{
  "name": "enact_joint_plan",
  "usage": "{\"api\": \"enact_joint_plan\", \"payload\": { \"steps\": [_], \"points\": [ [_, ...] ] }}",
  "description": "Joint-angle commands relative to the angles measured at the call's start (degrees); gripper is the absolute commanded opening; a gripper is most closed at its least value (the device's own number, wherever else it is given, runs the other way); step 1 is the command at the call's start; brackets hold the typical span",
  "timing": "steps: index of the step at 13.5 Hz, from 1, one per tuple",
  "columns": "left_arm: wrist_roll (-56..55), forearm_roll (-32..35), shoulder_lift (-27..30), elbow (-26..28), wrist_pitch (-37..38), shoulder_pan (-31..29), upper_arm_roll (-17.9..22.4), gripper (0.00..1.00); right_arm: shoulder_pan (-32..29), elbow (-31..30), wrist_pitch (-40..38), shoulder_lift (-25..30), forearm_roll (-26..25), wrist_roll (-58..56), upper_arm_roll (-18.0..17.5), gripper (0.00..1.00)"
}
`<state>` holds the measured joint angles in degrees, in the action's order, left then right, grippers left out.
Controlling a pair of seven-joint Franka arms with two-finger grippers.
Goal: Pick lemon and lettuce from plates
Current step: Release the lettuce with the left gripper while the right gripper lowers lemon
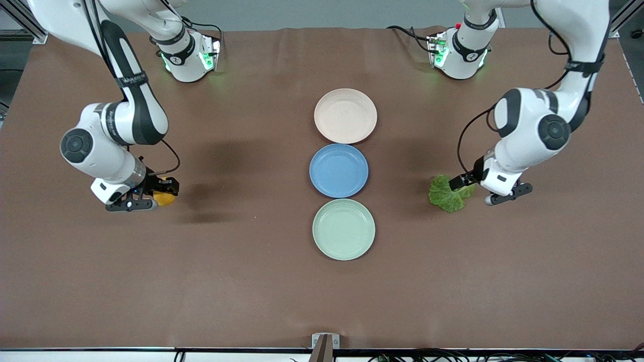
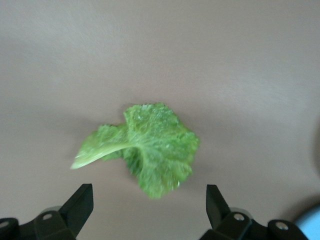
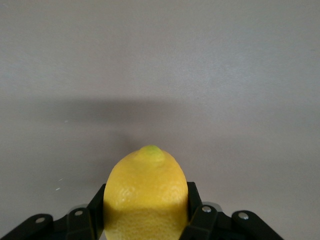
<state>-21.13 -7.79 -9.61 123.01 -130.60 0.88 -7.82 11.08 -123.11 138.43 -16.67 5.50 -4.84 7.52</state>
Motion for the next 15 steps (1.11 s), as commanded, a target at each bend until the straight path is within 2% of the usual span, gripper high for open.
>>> {"api": "enact_joint_plan", "payload": {
  "steps": [1,4,6,8,12,15],
  "points": [
    [5.29,1.20,5.81,-4.60,11.99,-2.81,-0.27,0.99,-1.66,-0.12,4.20,-3.44,0.21,-4.02,-1.37,0.03],
    [8.12,1.20,9.86,-11.02,23.43,-4.05,-0.01,0.99,-3.69,0.41,6.94,-6.87,1.00,-7.81,-1.63,0.03],
    [8.21,1.20,11.27,-14.98,27.57,-4.05,0.17,1.00,-3.52,0.41,6.94,-7.49,5.20,-10.17,-2.33,0.03],
    [8.13,1.20,11.46,-19.10,30.56,-4.05,0.26,1.00,-3.34,0.76,6.94,-8.11,8.64,-14.39,-2.42,0.03],
    [9.26,1.28,11.19,-26.67,34.27,-5.09,0.26,1.00,-2.82,1.47,7.11,-9.69,8.83,-15.02,-2.42,0.03],
    [9.71,1.28,10.49,-28.79,34.27,-5.37,0.00,1.00,-2.20,1.82,7.20,-9.87,8.83,-14.93,-2.42,0.08]
  ]
}}
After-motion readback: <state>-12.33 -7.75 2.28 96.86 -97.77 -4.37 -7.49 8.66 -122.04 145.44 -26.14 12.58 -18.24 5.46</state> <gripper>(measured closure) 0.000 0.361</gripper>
